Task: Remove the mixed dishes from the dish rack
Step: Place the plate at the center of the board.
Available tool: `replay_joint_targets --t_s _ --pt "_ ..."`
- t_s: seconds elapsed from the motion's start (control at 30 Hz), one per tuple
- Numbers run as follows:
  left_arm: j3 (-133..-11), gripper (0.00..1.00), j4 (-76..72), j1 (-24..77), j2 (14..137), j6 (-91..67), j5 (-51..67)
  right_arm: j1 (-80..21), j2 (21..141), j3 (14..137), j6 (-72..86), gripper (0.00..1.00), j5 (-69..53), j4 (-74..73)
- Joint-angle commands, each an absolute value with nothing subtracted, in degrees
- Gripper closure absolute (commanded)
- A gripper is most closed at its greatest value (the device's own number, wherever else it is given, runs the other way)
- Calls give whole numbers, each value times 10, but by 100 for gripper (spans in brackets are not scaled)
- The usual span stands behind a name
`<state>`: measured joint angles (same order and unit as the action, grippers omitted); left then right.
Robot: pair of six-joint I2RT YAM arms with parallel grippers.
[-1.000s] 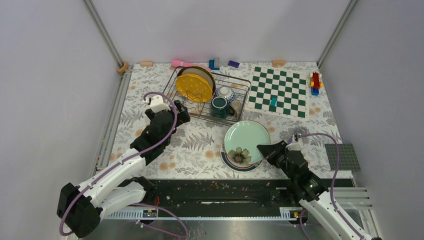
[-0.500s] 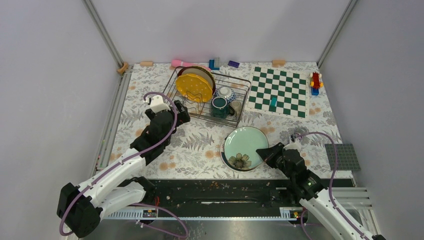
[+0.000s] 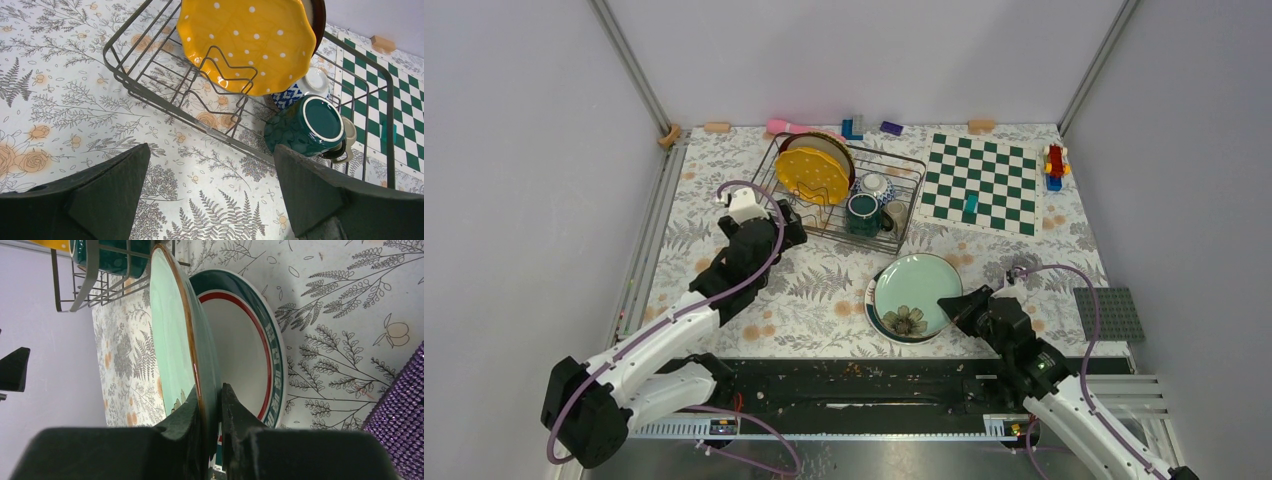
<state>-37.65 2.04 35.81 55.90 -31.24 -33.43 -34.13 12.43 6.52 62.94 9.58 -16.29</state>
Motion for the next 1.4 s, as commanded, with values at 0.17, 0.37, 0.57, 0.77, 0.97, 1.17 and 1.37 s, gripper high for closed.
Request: replay_joint_targets --t_s 0.17,0.37,0.57,0.77,0.97,1.17,1.37 --pt "-411 1 7 359 570 -300 -338 -342 148 67 655 87 108 -154" --pt "-414 1 5 359 577 -300 -332 -342 175 70 650 81 105 -154" --pt "-418 1 7 359 583 -300 -329 -342 189 69 647 62 101 -155" --pt "-422 1 8 359 592 -300 -321 -342 191 84 633 48 113 -193" --pt "-429 1 12 359 603 -298 -320 -342 195 99 611 39 121 -219" --pt "-435 1 17 359 610 -297 -317 -342 211 112 578 32 120 -219" --pt "-438 1 19 359 616 -296 -314 -342 234 133 557 27 119 -237"
